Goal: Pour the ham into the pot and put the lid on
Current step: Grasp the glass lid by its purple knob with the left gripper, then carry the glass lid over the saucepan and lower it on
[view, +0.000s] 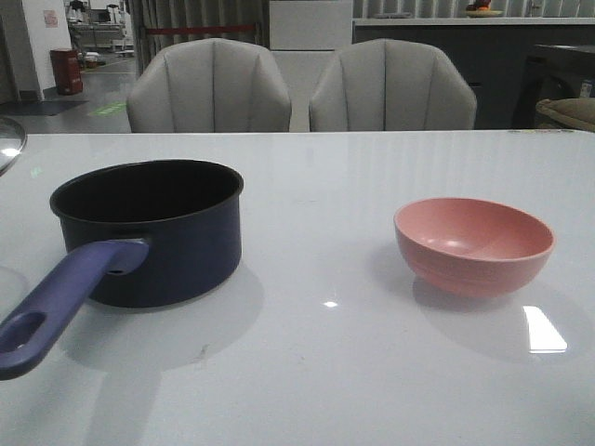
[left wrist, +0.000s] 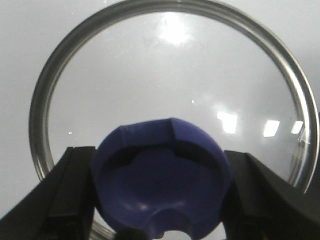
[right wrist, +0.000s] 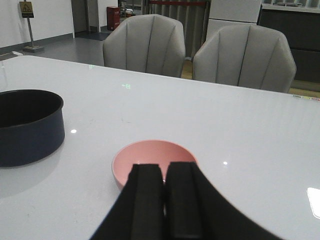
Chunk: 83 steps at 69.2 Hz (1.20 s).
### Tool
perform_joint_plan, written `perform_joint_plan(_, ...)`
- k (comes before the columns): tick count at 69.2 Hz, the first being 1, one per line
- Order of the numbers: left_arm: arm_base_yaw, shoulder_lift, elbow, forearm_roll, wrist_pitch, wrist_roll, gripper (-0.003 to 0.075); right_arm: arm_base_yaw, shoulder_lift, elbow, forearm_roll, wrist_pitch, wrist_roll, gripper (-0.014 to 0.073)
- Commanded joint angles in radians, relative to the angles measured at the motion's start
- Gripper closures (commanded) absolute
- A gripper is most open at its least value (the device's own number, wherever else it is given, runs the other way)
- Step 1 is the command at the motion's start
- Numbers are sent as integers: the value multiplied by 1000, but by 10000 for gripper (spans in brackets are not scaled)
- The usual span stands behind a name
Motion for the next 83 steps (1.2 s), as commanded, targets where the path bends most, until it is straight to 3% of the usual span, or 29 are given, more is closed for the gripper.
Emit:
perform_joint_plan(1,-41,-66,-62,3,3,-1,607,0,10,-29,7,-85,-10,437)
perform_joint_plan(32,-344,-31,-156,5,129,-10,607,0,10,-29,7,-85,-10,437)
perform_joint_plan(40,-398,16,-239,5,238,-12,607,0,10,-29,7,-85,-10,437)
perform_joint_plan(67,-484,169,-458,5,402,-21,607,0,10,-29,7,-85,-10,437)
perform_joint_plan(83,-486,209,-479,51,419,-78,607,0,10,-29,7,-85,-10,437)
